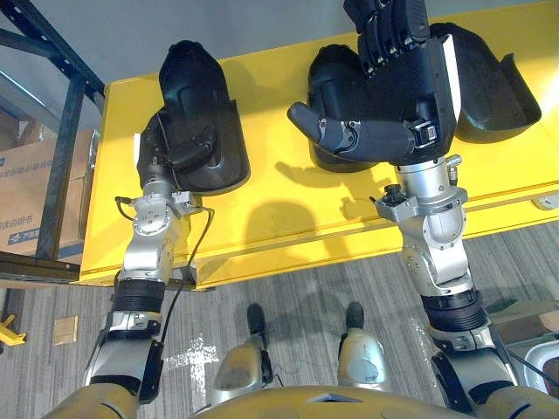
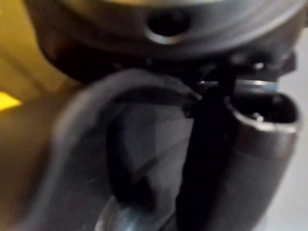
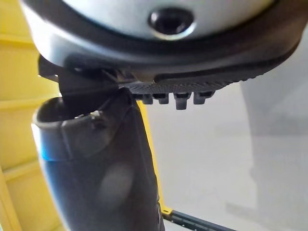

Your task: Walk over and take three plastic housings, then place them on the shelf

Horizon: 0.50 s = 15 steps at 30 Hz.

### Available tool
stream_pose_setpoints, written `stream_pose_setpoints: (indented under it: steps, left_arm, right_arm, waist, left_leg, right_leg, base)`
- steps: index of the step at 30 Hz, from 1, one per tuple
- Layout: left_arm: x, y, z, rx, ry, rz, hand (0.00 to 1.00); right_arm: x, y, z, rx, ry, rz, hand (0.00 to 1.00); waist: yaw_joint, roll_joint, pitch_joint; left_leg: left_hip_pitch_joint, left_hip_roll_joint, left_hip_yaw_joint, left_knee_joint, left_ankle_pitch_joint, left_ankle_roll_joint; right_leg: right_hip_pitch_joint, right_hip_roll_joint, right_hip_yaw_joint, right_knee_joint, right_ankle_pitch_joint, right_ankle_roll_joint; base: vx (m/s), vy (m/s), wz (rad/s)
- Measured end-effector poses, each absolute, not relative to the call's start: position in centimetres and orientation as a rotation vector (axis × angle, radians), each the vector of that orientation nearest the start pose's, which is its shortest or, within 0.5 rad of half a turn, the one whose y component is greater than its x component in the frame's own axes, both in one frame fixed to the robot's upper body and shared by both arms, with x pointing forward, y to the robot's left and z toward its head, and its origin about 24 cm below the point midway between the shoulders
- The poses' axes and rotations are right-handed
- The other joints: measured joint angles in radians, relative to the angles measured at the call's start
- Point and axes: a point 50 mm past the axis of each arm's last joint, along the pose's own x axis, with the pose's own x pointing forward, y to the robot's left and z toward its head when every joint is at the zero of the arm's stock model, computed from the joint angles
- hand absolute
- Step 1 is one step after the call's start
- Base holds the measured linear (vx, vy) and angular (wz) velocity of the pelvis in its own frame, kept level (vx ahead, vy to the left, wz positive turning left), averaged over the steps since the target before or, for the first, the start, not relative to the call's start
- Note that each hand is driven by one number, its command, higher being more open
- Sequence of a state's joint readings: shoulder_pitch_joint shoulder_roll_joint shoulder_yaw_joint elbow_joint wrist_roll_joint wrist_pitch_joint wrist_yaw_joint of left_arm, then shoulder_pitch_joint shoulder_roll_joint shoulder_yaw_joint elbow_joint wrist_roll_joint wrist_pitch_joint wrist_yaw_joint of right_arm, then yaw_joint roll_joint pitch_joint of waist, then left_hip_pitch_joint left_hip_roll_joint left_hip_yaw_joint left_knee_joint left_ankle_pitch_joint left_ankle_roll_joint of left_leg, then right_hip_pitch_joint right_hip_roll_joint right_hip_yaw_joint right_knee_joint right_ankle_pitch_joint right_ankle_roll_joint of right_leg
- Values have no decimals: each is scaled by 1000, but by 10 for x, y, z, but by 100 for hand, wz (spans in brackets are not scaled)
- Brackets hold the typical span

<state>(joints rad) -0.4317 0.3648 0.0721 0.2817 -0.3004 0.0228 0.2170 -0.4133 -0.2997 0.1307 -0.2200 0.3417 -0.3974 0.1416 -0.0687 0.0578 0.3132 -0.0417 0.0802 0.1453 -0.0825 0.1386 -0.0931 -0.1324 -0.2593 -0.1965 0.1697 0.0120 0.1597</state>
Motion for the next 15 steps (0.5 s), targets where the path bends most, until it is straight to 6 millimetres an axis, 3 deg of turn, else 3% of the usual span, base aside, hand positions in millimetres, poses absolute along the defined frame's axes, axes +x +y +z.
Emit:
stream_pose_setpoints:
  steps: [6,15]
  left_arm:
    - [329,237,117,65,-128,279,100]
    - [318,238,105,176,-82,264,100]
  right_arm:
    - [264,-129,222,25,-939,444,100]
    - [258,-138,190,58,-815,410,100]
  waist:
    - [-15,1,1]
    - [-18,12,-6]
  left_leg:
    - [19,1,-1,0,-1,-1]
    - [68,6,13,-1,-18,-4]
  right_leg:
    - [28,2,-3,-19,5,3]
    - [109,16,-4,-104,41,6]
  base:
    - [0,0,0]
    - [0,2,-6]
